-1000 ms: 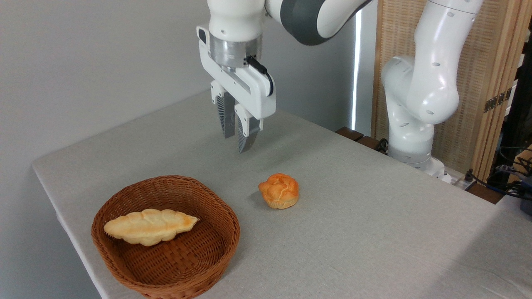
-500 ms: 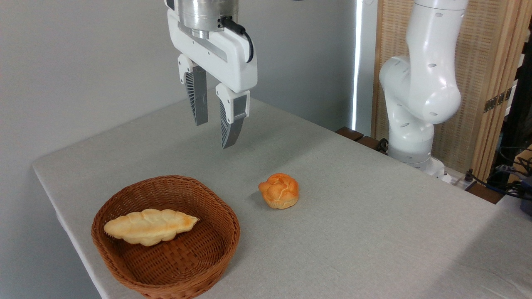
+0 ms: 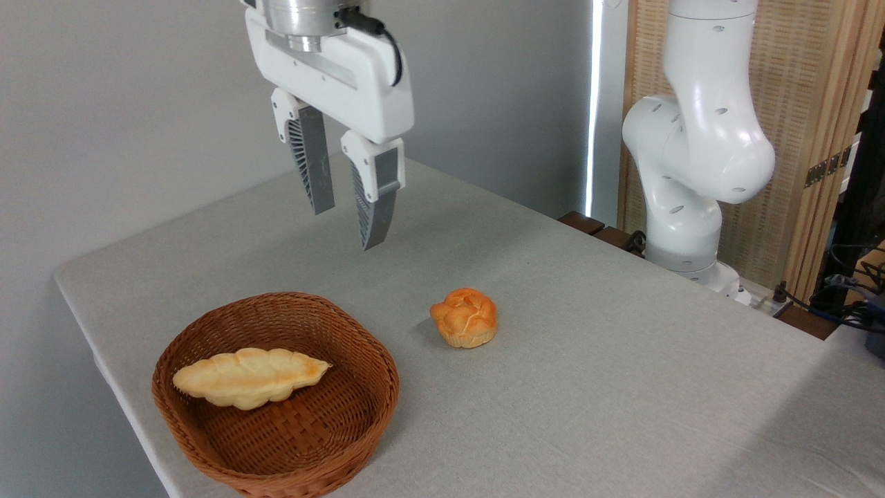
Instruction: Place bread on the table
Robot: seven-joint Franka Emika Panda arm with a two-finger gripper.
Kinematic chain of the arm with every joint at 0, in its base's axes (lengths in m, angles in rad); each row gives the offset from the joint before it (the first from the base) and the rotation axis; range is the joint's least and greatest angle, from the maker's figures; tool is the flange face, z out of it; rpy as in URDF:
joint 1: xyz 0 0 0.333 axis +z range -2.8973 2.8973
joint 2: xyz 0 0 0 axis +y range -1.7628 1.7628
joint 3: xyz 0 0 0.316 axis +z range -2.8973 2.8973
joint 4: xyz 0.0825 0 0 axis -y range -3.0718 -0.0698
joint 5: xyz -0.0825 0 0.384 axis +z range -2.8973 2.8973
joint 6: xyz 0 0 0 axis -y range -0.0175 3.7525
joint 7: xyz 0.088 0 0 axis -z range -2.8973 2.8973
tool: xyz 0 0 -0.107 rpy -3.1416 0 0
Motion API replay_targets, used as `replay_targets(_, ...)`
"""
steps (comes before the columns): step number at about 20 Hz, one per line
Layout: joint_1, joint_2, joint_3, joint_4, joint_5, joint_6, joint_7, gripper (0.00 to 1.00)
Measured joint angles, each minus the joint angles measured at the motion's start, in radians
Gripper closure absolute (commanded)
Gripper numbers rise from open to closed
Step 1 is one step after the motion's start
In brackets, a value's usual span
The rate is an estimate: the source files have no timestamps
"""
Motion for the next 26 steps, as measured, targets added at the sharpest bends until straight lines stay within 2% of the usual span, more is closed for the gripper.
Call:
replay_targets(5,0.006,0.012,-0.016,0.009,0.036,0.013,0.001,0.00)
replay_targets(20,0.010,0.020,-0.023,-0.005,0.038,0.060,0.021,0.00)
replay_targets(21,0.018,0.020,-0.031,-0.006,0.038,0.060,0.021,0.00)
replay_targets(24,0.081,0.020,-0.096,-0.012,0.038,0.060,0.021,0.00)
replay_targets(26,0.100,0.020,-0.114,-0.014,0.038,0.060,0.021,0.00)
